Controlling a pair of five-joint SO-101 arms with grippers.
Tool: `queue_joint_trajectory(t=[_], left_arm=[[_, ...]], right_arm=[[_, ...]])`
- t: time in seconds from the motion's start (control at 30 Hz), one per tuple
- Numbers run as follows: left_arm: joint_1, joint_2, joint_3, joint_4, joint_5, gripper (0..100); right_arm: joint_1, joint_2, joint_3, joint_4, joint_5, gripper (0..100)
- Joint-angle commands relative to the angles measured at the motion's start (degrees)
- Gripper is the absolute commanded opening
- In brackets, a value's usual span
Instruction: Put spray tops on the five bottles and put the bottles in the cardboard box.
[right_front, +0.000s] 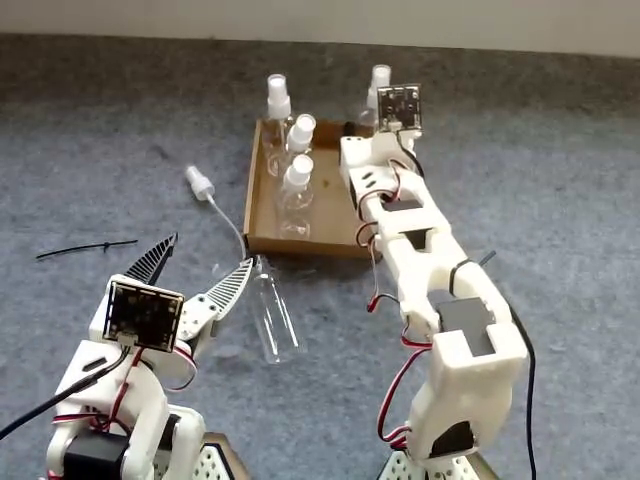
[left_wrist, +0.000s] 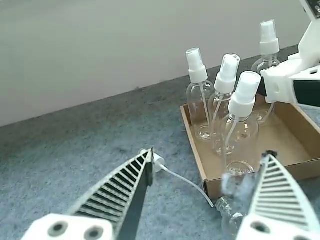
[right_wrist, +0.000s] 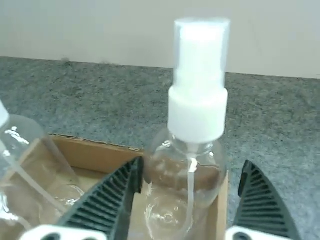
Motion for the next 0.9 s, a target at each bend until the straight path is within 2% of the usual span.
queue_joint_trajectory(t=[0.0,0.47,0.6,0.87], left_arm=[[-0.1,-0.1,-0.1,-1.4,0.1,30],[-0.1,-0.1,-0.1,-1.4,0.0,30],[-0.1,-0.1,-0.1,-1.4,0.0,30],[-0.1,-0.1,-0.1,-1.4,0.0,30]], right_arm=[[0.4,-1.2,-0.4,0.2,0.4,25.1],[0.7,-1.3,-0.7,0.4,1.8,25.2],[0.4,-1.3,-0.8,5.6,4.6,25.3],[0.6,-1.5,-1.8,5.8,4.6,25.3]])
